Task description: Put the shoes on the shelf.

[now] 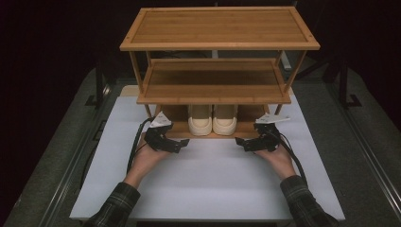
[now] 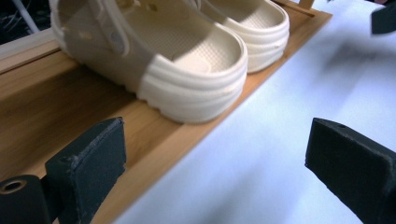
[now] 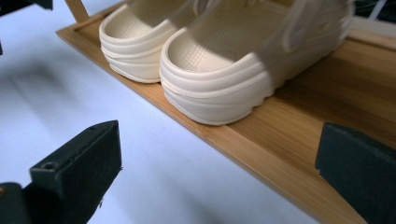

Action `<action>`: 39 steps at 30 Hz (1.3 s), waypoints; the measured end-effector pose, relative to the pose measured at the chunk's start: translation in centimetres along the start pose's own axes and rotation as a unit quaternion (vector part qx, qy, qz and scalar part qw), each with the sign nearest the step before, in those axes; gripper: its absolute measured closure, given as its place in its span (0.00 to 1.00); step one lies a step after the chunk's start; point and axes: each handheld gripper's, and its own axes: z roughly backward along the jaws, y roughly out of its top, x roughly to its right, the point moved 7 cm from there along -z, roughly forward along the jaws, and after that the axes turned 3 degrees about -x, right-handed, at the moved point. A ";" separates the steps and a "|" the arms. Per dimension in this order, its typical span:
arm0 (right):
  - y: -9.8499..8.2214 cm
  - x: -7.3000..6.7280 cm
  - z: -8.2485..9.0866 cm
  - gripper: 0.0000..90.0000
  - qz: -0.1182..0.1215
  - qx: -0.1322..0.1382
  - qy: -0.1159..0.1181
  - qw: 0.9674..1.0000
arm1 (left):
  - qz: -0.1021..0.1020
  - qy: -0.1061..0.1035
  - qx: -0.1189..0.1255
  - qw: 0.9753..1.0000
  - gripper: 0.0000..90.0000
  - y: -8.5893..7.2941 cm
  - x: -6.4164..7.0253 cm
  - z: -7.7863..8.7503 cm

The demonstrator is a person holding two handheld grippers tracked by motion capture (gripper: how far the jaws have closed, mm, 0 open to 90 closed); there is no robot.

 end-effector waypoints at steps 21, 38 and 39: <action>-5.4 0.7 7.0 0.00 -0.007 0.011 -0.014 1.000 | -0.016 0.043 -0.025 0.999 0.06 -6.9 0.5 8.5; -12.3 1.8 10.1 0.00 -0.002 -0.082 -0.053 0.995 | 0.011 0.053 -0.088 0.995 0.05 -14.9 0.0 12.8; -12.9 2.1 10.1 0.00 -0.003 -0.094 -0.059 0.994 | 0.013 0.052 -0.090 0.994 0.05 -15.1 0.0 12.8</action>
